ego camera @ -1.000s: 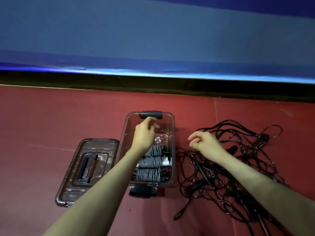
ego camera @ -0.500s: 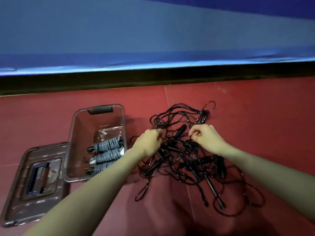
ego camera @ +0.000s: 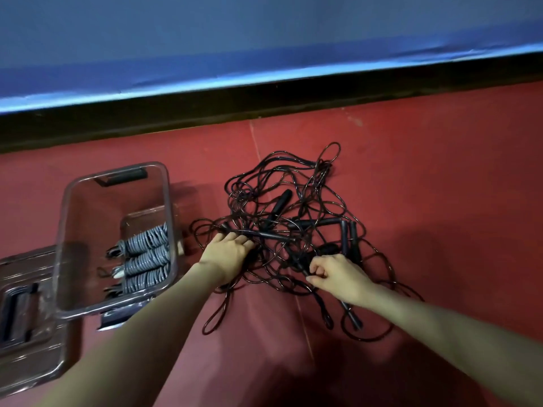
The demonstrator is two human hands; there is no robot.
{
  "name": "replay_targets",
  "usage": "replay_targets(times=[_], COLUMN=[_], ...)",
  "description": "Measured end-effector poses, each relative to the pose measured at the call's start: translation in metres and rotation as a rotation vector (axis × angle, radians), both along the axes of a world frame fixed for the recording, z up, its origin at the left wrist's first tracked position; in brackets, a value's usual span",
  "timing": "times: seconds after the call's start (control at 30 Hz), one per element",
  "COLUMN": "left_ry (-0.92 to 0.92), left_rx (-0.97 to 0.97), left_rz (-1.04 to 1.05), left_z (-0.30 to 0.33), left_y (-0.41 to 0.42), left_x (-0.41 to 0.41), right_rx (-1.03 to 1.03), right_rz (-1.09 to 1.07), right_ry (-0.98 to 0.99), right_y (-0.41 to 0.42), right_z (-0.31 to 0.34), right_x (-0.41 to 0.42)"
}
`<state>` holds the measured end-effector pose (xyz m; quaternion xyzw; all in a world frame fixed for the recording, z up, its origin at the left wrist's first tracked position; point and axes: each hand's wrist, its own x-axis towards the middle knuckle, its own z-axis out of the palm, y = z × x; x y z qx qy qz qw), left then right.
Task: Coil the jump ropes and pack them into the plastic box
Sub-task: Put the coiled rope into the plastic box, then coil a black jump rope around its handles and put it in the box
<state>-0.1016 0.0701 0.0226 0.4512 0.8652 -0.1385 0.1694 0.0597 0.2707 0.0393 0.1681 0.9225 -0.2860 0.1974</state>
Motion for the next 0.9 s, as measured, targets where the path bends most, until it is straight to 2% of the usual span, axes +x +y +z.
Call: replay_targets(times=[0.1,0.23,0.37,0.53,0.67,0.9], left_ry=[0.071,0.149,0.078,-0.166,-0.225,-0.329], left_rx=[-0.094,-0.117,-0.059,0.273,0.379,0.465], left_rz=[-0.032,-0.108,-0.048,0.171,0.376,0.600], left_z=[-0.006,-0.004,0.002,0.025,0.056,0.124], left_y=[0.001,0.006,0.002,-0.003,0.002,0.009], left_x=[0.003,0.003,-0.003,-0.009,-0.013,-0.020], right_rx=[0.150,0.333,0.179,-0.011,-0.041,-0.058], right_rz=[0.030,0.117,-0.007,-0.146,-0.180,-0.133], right_ry=[-0.054,-0.100,-0.104,-0.054,-0.025,-0.001], right_y=[-0.011,-0.020,-0.010,0.009,0.016,0.022], right_z=[-0.009,-0.012,-0.008,-0.004,0.004,0.044], right_x=[-0.002,-0.006,-0.008,-0.007,-0.012,-0.027])
